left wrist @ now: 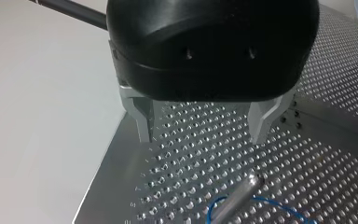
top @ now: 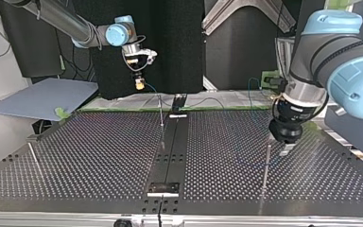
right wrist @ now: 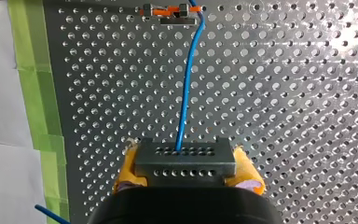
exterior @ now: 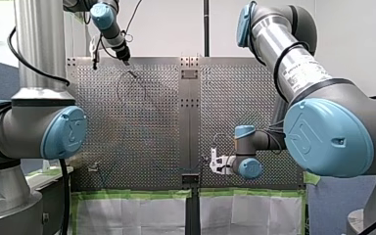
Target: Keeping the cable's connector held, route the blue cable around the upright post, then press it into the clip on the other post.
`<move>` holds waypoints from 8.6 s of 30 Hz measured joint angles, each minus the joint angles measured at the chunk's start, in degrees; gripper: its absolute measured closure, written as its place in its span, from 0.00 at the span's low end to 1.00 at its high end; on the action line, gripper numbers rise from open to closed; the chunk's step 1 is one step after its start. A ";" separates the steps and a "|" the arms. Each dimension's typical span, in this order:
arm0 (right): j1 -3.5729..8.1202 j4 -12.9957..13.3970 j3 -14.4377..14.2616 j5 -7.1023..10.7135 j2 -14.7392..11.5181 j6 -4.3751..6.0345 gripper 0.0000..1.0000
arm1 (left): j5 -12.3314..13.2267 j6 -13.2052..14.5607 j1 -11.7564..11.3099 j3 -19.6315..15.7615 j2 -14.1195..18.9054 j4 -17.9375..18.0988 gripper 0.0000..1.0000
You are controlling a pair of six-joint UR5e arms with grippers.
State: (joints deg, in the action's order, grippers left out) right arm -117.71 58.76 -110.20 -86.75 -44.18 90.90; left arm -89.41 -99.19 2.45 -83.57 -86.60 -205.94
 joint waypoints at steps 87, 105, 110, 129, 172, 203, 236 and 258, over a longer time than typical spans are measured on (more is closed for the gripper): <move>-0.02 0.40 0.02 0.96 0.02 0.09 1.00 | -2.55 25.32 6.85 0.03 -1.68 3.45 0.00; -0.26 0.58 0.02 0.96 0.01 0.12 1.00 | -10.53 24.62 15.66 0.08 -10.23 12.38 0.00; -0.48 0.65 0.01 0.96 0.01 0.16 1.00 | -13.00 24.86 18.14 0.07 -12.71 14.84 0.00; -0.98 0.66 0.01 0.97 0.01 0.01 1.00 | -21.88 32.12 17.48 0.06 -17.10 23.72 0.00; -0.99 0.71 0.02 0.96 0.05 0.06 1.00 | -39.43 42.39 17.16 0.03 -25.87 37.51 0.00; -0.99 1.13 0.02 0.96 0.03 0.14 1.00 | -42.98 54.62 17.97 0.04 -28.88 41.62 0.00; -0.99 1.11 -0.02 0.96 0.03 0.10 1.00 | -46.75 52.84 18.76 0.01 -37.30 37.31 0.00; -0.99 0.97 -0.01 0.97 0.03 0.09 1.00 | -46.90 49.05 17.84 0.01 -42.47 35.63 0.00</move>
State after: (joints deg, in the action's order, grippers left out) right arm -118.70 59.73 -110.21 -85.79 -44.16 90.98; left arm -136.32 -50.14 20.29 -83.56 -129.07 -170.31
